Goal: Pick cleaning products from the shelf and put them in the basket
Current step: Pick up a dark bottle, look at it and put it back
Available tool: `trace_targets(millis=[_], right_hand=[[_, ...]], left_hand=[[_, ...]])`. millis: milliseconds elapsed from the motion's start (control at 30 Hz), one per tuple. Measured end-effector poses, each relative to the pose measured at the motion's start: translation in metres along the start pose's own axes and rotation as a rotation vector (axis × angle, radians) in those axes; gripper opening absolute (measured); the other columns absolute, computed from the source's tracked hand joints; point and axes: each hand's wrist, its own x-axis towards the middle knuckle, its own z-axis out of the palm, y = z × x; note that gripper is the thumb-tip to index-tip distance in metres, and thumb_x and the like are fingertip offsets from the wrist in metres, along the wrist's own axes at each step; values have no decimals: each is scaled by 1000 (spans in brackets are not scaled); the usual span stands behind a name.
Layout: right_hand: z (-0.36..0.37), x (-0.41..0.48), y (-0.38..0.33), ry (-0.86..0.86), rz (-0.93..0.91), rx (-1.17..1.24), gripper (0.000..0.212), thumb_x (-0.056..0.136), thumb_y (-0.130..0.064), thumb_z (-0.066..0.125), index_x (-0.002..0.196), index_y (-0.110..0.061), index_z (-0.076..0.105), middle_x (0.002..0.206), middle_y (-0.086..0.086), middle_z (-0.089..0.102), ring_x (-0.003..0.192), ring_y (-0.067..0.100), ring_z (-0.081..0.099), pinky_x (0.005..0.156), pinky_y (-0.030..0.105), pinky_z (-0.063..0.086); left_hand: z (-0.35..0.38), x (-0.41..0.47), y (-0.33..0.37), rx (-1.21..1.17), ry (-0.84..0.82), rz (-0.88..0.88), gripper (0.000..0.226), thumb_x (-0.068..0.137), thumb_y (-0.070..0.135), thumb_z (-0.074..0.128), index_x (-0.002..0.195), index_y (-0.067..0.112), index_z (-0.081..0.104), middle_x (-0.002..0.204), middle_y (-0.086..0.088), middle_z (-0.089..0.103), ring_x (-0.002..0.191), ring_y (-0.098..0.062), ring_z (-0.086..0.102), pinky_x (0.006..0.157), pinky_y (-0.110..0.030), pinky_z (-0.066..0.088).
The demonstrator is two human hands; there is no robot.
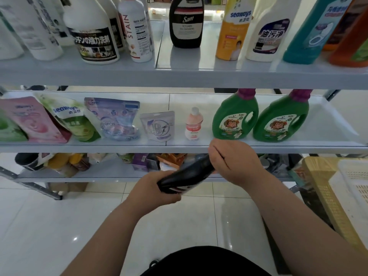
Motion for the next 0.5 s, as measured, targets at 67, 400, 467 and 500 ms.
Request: trace_targets(millis=[67,400,467,500], right_hand=[[-2,5,-15,86,-192,49,35,96,-29,39,75,-11,60,62,2,55,53,23,48,50,32,38],[23,42,-67,-80,364,215,49,99,-45,20,105,-19,62,93,1,66,83,20,55,74,36,46],[26,42,-77,90,485,664,44,95,-60,36,116,-33,64,88,-10,66,80,6,60,72,22,47],[29,40,-82,95,506,799,43,90,-67,43,120,-42,62,84,-12,64,77,2,61,69,17,47]], left_hand=[[-13,-3,-14,-125,-162,-12,55,62,43,90,111,55,69,99,18,76,92,-4,73,77,-23,59],[-41,-24,-40,-264,58,-60,60,59,44,88,109,60,59,101,28,72,90,6,68,69,-10,51],[-53,-30,-37,-323,84,-43,55,66,51,82,113,61,55,107,27,71,97,7,67,74,-10,50],[-58,-31,-35,-376,95,-27,52,69,55,78,115,63,54,110,25,71,101,6,67,78,-13,50]])
